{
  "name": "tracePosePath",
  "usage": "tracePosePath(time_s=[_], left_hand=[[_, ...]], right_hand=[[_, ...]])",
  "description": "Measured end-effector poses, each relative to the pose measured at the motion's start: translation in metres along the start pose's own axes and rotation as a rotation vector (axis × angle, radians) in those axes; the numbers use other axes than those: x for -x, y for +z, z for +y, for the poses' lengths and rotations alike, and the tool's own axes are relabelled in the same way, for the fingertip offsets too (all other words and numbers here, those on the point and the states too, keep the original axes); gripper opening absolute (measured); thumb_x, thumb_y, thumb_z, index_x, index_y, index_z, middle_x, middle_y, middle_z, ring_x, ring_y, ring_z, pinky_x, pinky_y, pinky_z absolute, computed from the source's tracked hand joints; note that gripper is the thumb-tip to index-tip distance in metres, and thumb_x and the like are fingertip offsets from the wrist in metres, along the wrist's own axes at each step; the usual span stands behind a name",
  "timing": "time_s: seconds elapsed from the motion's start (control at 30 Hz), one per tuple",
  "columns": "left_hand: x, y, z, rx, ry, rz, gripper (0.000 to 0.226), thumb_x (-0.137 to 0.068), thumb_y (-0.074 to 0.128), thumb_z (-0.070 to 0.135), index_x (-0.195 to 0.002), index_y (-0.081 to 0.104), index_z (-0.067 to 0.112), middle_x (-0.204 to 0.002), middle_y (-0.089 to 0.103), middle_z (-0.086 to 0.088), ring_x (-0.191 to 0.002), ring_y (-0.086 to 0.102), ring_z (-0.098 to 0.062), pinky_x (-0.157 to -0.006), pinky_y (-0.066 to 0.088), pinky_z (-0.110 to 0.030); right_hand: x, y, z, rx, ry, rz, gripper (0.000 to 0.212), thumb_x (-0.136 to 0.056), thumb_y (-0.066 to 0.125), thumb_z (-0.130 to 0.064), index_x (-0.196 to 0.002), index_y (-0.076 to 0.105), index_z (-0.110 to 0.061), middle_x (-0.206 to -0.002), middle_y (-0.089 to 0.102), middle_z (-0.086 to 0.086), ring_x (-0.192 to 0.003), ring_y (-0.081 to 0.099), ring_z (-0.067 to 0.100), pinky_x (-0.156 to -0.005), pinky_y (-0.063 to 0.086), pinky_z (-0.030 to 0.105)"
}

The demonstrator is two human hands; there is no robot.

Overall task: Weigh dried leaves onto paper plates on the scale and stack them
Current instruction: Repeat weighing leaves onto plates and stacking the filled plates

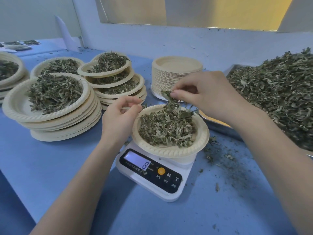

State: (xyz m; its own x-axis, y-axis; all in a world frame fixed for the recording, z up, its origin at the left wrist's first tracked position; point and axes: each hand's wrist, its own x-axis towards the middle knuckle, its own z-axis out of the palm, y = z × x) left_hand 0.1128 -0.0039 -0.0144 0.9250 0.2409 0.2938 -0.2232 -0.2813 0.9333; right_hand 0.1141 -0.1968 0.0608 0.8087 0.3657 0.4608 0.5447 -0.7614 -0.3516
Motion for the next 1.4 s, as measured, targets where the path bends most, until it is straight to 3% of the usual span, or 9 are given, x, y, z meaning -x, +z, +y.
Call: tracePosePath(time_s=[0.5,0.67,0.77,0.83,0.9,1.07,1.17,1.27,1.4], left_hand=[[-0.001,-0.001,-0.002,-0.012,-0.003,0.002,0.012,-0.084,0.063,0.02,-0.088,0.069,0.029,-0.095,0.066,0.001,-0.081,0.057,-0.01,-0.081,0.045,-0.032],[0.0,-0.001,0.0,0.002,-0.005,-0.007,0.012,-0.077,0.064,0.029,-0.088,0.069,0.029,-0.094,0.066,0.002,-0.082,0.057,-0.01,-0.082,0.046,-0.033],[0.001,0.0,0.001,0.0,-0.008,-0.013,0.012,-0.078,0.064,0.026,-0.088,0.07,0.028,-0.091,0.065,0.005,-0.083,0.059,-0.011,-0.088,0.048,-0.039],[0.002,0.001,0.002,-0.002,-0.014,-0.019,0.017,-0.07,0.061,0.032,-0.085,0.069,0.03,-0.089,0.065,0.007,-0.085,0.06,-0.014,-0.091,0.049,-0.042],[0.003,0.001,0.002,-0.012,-0.017,-0.02,0.019,-0.067,0.059,0.034,-0.083,0.069,0.032,-0.087,0.065,0.008,-0.082,0.059,-0.013,-0.091,0.049,-0.043],[0.001,0.0,-0.001,-0.028,-0.025,-0.025,0.018,-0.068,0.059,0.036,-0.083,0.069,0.033,-0.084,0.064,0.01,-0.079,0.058,-0.01,-0.086,0.049,-0.039],[-0.001,0.0,-0.005,-0.109,-0.047,-0.042,0.01,-0.08,0.061,0.033,-0.087,0.068,0.036,-0.09,0.064,0.012,-0.086,0.06,-0.011,-0.087,0.048,-0.037],[-0.002,-0.002,-0.008,-0.222,-0.111,-0.127,0.017,-0.089,0.052,0.034,-0.086,0.068,0.038,-0.097,0.066,0.015,-0.097,0.058,-0.01,-0.087,0.045,-0.032],[0.0,-0.003,-0.006,-0.276,-0.137,-0.141,0.026,-0.091,0.046,0.032,-0.078,0.068,0.028,-0.087,0.068,0.009,-0.086,0.059,-0.011,-0.08,0.045,-0.033]], right_hand=[[0.004,-0.008,0.0,-0.044,0.058,0.003,0.013,-0.088,0.065,-0.027,-0.092,0.073,-0.018,-0.063,0.05,-0.021,-0.052,0.048,-0.022,-0.056,0.036,0.0],[-0.003,-0.021,0.028,0.337,0.139,0.072,0.021,-0.092,0.059,-0.028,-0.099,0.072,-0.014,-0.085,0.059,0.0,-0.079,0.053,0.014,-0.067,0.031,0.017],[-0.001,-0.029,0.051,0.576,0.347,-0.09,0.025,-0.09,0.061,-0.029,-0.109,0.069,-0.016,-0.103,0.058,0.011,-0.1,0.055,0.032,-0.081,0.046,0.036],[0.003,-0.031,0.055,0.63,0.461,-0.304,0.032,-0.089,0.063,-0.033,-0.12,0.064,-0.024,-0.118,0.057,0.009,-0.11,0.053,0.031,-0.088,0.048,0.04],[0.005,-0.032,0.055,0.544,0.462,-0.394,0.033,-0.09,0.063,-0.033,-0.122,0.062,-0.03,-0.123,0.06,0.005,-0.109,0.056,0.025,-0.091,0.048,0.039],[0.005,-0.036,0.04,0.26,0.29,-0.51,0.029,-0.087,0.06,-0.046,-0.115,0.063,-0.044,-0.093,0.06,-0.021,-0.093,0.054,0.006,-0.078,0.037,0.023],[0.01,-0.036,0.028,0.134,0.247,-0.732,0.081,-0.057,0.067,-0.07,-0.131,0.045,-0.048,-0.118,0.051,-0.027,-0.097,0.048,-0.013,-0.084,0.035,0.018],[0.014,-0.031,0.028,0.107,0.225,-0.873,0.128,-0.036,0.077,-0.066,-0.147,0.017,-0.04,-0.139,0.029,-0.03,-0.113,0.03,-0.016,-0.097,0.025,0.013],[0.014,-0.017,0.029,0.095,0.192,-0.88,0.137,-0.039,0.085,-0.054,-0.148,0.003,-0.039,-0.133,0.02,-0.03,-0.122,0.017,-0.011,-0.103,0.014,0.013]])
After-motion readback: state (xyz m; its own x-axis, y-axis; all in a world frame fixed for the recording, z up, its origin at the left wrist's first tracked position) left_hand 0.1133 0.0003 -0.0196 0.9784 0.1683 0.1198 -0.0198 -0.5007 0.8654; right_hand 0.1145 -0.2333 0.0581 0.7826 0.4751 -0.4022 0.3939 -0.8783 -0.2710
